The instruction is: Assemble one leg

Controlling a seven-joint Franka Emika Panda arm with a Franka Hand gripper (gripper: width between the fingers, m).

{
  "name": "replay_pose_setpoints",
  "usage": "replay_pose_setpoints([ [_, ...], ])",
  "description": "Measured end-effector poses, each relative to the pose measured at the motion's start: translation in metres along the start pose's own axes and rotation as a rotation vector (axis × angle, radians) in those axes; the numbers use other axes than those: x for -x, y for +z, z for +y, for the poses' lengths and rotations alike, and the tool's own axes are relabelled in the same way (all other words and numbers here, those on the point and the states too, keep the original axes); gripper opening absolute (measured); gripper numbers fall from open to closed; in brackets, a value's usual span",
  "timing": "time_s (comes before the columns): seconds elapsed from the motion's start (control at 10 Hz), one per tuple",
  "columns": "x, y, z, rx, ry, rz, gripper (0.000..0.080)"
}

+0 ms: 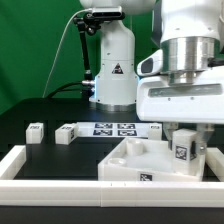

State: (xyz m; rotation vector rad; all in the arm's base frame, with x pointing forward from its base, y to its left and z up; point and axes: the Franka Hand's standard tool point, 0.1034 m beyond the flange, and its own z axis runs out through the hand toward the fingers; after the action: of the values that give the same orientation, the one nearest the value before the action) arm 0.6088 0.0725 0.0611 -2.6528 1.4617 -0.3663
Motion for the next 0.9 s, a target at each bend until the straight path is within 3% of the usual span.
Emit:
replay_pose_setpoints([
  [0.2,-0.0058,0.0002,0.0073,0.024,0.137,0.011,0.0319],
  [0.4,-0.0042,0.0004,0.0065,0.022,0.130,0.009,0.0567],
  [0.5,-0.0042,0.0004,0.0065,0.022,0.130,0.009,0.0633],
  [0.9,-0.0042,0.0004,0.0065,0.022,0.130,0.009,0.0646],
])
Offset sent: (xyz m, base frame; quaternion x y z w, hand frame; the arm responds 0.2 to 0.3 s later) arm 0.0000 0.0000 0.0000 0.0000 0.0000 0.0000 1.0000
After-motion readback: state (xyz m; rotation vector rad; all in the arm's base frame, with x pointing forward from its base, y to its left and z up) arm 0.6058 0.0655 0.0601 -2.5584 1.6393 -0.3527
